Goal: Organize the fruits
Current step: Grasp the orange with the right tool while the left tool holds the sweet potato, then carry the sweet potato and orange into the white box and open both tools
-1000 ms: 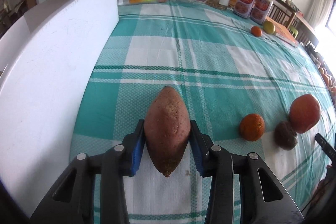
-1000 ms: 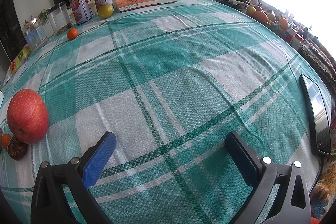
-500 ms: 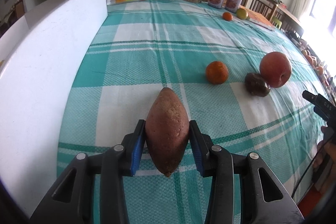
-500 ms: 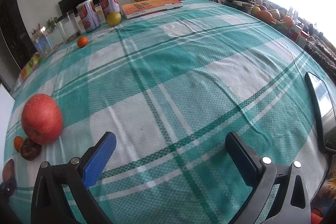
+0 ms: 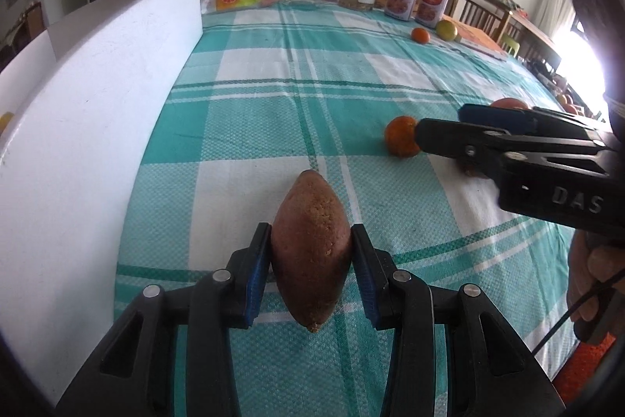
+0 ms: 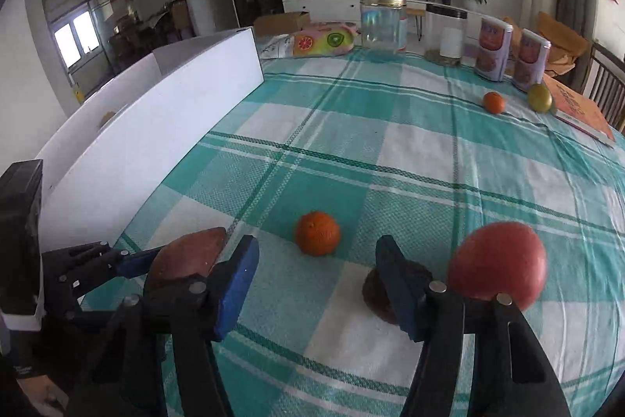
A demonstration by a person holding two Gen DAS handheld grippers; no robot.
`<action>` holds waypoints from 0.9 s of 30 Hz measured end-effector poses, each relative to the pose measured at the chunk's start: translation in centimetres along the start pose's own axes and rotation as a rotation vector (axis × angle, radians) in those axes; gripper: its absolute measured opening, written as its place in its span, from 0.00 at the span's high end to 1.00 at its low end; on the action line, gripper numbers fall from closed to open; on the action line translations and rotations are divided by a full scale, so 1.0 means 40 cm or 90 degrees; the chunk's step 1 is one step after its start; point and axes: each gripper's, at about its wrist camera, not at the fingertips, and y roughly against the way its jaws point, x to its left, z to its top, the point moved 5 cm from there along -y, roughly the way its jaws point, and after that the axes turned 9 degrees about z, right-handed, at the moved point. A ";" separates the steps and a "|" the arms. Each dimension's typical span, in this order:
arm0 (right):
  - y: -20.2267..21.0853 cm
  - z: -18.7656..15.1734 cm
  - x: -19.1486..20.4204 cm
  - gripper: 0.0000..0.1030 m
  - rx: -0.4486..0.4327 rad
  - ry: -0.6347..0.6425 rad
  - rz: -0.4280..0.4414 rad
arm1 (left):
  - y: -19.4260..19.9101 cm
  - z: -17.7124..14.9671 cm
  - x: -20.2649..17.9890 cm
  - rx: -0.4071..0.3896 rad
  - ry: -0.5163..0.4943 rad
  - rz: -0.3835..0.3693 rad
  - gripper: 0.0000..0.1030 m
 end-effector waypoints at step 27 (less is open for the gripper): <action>0.191 0.091 0.263 0.71 -0.062 -0.063 0.194 | 0.469 0.073 0.166 -0.137 0.095 -0.136 0.60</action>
